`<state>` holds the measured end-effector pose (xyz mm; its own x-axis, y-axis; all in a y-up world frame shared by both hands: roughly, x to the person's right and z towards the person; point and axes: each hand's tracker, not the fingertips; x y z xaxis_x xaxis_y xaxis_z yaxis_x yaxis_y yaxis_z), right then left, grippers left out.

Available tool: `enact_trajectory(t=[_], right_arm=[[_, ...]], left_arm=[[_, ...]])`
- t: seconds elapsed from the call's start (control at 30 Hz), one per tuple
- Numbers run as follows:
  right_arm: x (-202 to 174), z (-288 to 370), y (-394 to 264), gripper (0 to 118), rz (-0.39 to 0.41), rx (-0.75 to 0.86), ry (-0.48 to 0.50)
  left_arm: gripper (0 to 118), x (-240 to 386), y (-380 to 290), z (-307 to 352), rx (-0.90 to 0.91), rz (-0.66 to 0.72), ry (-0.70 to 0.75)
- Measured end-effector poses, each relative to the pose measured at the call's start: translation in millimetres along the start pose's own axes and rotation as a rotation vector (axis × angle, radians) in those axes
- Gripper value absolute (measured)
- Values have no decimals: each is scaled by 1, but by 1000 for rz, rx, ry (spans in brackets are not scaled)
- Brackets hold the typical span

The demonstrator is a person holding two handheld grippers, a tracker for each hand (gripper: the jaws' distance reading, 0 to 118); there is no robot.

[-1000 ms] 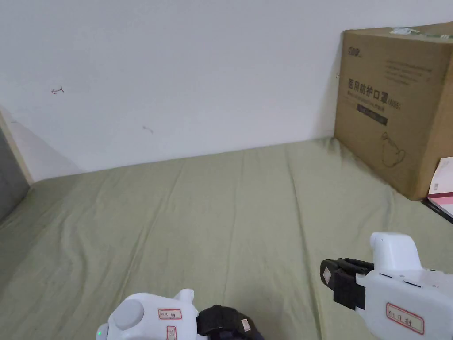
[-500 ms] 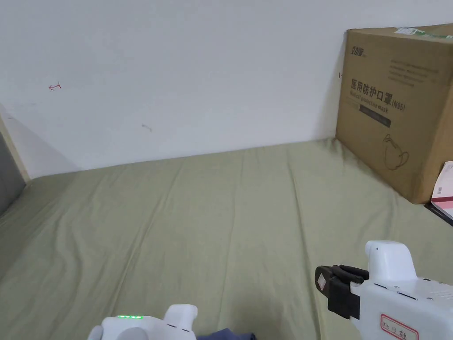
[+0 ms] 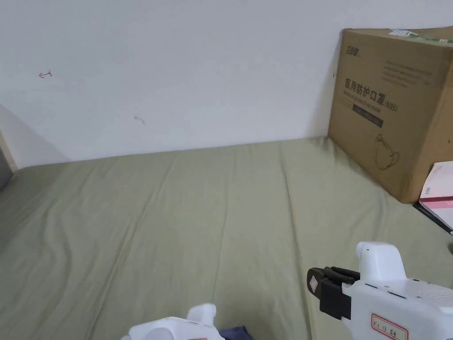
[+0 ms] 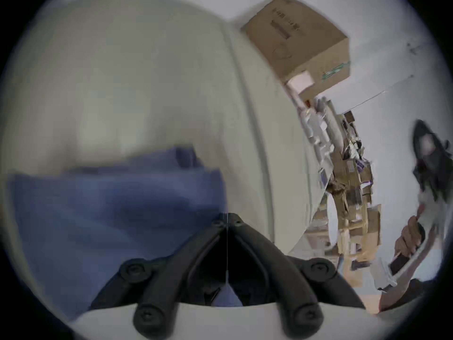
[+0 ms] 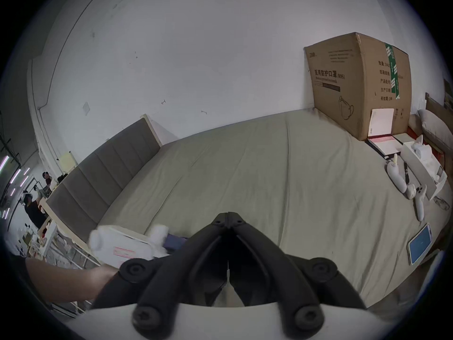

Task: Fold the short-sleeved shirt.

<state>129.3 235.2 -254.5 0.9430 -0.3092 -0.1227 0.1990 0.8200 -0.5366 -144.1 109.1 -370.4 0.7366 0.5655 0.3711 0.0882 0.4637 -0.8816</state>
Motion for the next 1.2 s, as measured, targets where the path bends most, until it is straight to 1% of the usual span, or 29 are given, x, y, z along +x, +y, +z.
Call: enact_trajectory(t=[0.07, 0.13, 0.17, 0.23, 0.33, 0.4, 0.43, 0.5, 0.53, 0.6, 0.63, 0.67, 0.73, 0.8, 0.9, 0.97, 1.03, 1.13, 1.17, 1.2], right_arm=[[-7, 3, 7, 0, 10, 20, 2], [-18, 8, 17, 0, 28, 68, 4], [-23, 10, 21, 0, 37, 92, 5], [-37, 17, 30, 0, 65, 176, 6], [-60, 26, 40, 0, 123, 294, -5], [-74, 30, 45, 0, 188, 372, -8], [-82, 30, 46, 0, 229, 416, -39], [-91, 27, 46, 0, 285, 477, -88], [-93, 23, 44, 0, 299, 493, -106], [-94, 14, 39, 0, 283, 467, -251], [-90, 12, 36, 0, 250, 452, -223], [-87, 12, 34, 0, 214, 443, -226], [-83, 15, 29, 0, 183, 451, -272], [-81, 17, 29, 0, 181, 453, -285], [-78, 17, 32, 0, 184, 442, -301], [-78, 19, 33, 0, 179, 442, -298], [-78, 20, 32, 0, 191, 454, -302], [-77, 20, 30, 0, 205, 445, -293], [-77, 20, 29, 0, 201, 437, -281], [-76, 20, 28, 0, 190, 424, -249]], left_arm=[[0, 10, 10, 52, 175, -52, 43], [0, 25, 18, 110, 394, -118, 114], [0, 28, 22, 131, 475, -144, 148], [0, 44, 23, 177, 659, -212, 280], [0, 62, 17, 221, 845, -294, 395], [0, 72, 10, 235, 919, -343, 485], [0, 75, 7, 238, 951, -364, 526], [0, 80, -1, 239, 975, -409, 558], [0, 82, -6, 237, 988, -424, 572], [0, 83, -16, 229, 990, -426, 593], [0, 85, -21, 226, 984, -412, 612], [0, 88, -25, 224, 972, -394, 642], [0, 89, -33, 220, 977, -385, 650], [0, 88, -36, 217, 998, -366, 673], [0, 85, -30, 214, 983, -321, 645], [0, 87, -28, 211, 980, -326, 660], [0, 88, -28, 210, 984, -345, 668], [0, 91, -28, 209, 978, -360, 648], [0, 92, -29, 209, 977, -363, 640], [0, 91, -31, 210, 977, -366, 636]])
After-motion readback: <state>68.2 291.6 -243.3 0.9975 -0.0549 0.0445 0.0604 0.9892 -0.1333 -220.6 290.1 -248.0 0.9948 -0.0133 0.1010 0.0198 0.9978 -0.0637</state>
